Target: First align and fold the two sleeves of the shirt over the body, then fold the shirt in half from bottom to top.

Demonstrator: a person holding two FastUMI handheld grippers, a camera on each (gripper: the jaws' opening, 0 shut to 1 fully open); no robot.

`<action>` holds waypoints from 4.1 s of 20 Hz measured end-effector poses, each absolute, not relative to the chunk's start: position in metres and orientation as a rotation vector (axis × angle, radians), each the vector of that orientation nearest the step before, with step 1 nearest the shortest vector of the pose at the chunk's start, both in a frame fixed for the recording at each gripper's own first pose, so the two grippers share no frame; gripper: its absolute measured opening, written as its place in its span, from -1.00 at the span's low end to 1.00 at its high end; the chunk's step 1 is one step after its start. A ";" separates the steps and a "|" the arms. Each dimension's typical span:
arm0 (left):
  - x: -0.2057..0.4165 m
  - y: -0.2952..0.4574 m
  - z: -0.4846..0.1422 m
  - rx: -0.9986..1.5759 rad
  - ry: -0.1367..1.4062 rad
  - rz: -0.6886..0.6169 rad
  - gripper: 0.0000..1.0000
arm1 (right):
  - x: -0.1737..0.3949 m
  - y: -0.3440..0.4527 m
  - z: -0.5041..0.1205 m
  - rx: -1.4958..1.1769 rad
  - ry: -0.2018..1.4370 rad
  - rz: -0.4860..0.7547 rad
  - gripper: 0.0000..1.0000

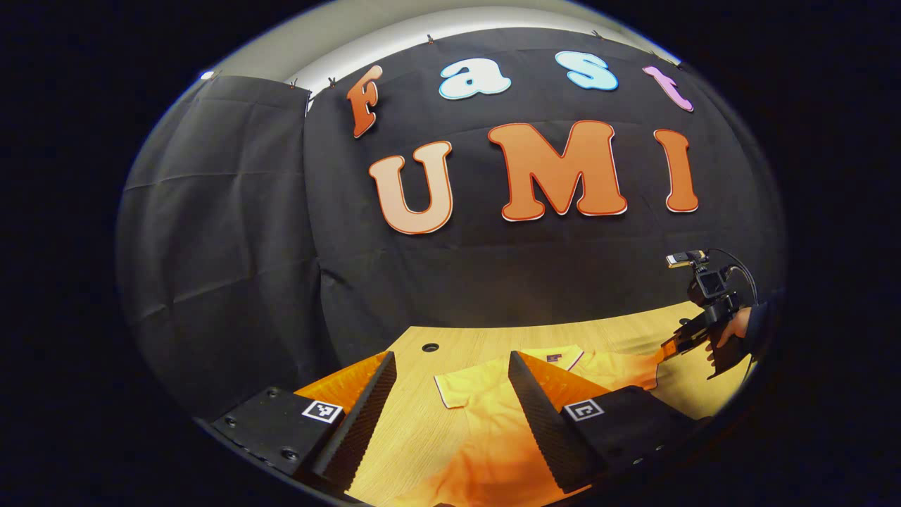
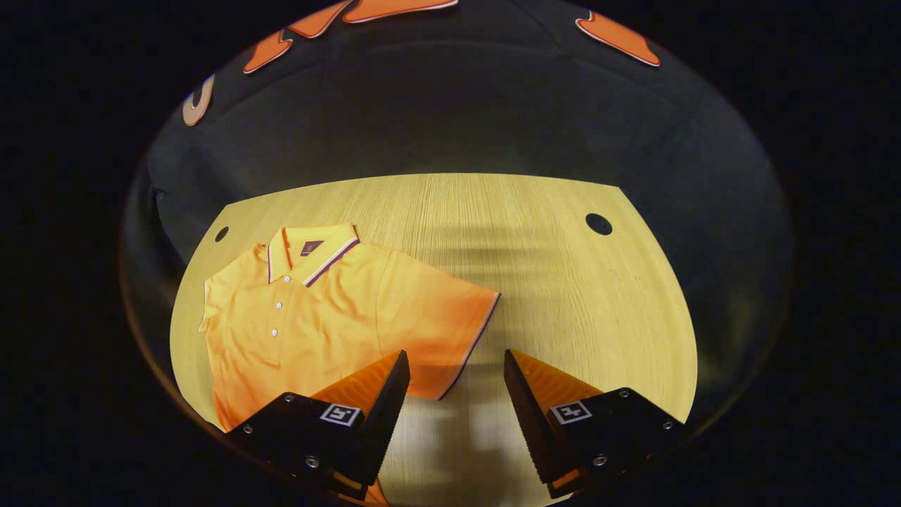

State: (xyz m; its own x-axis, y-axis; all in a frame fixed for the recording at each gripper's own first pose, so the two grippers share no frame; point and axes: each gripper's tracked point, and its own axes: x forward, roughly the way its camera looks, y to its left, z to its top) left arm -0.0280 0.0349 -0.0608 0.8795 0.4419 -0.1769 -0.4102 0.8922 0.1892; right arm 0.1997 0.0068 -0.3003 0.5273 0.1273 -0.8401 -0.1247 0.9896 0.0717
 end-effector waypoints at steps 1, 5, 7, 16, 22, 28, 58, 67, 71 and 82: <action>-0.029 0.035 -0.062 0.153 0.222 0.451 0.96 | 0.203 0.006 -0.305 0.011 1.019 0.148 0.67; -0.029 0.035 -0.066 0.151 0.248 0.459 0.96 | 0.217 0.003 -0.325 0.009 1.097 0.136 0.65; -0.029 0.035 -0.069 0.151 0.262 0.461 0.96 | 0.224 0.004 -0.339 0.020 1.144 0.125 0.65; -0.028 0.034 -0.077 0.160 0.305 0.470 0.97 | 0.231 0.006 -0.382 0.003 1.292 0.099 0.28; -0.030 0.026 -0.084 0.158 0.324 0.462 0.97 | 0.236 0.028 -0.379 0.062 1.273 0.167 -0.73; -0.035 0.024 -0.084 0.157 0.324 0.465 0.97 | 0.245 0.057 -0.348 0.204 1.214 0.275 -0.92; 0.060 0.138 -0.189 -0.235 0.585 0.345 0.96 | 0.203 0.120 -0.245 0.370 0.972 0.388 0.38; 0.106 0.168 -0.286 -0.342 0.974 0.240 0.96 | 0.139 0.086 -0.215 0.313 0.812 0.183 0.55; 0.133 0.175 -0.317 -0.352 1.078 0.208 0.96 | 0.110 0.084 -0.211 0.333 0.782 0.110 0.67; 0.163 0.189 -0.384 -0.387 1.298 0.284 0.83 | 0.073 0.080 -0.185 0.267 0.677 0.085 0.93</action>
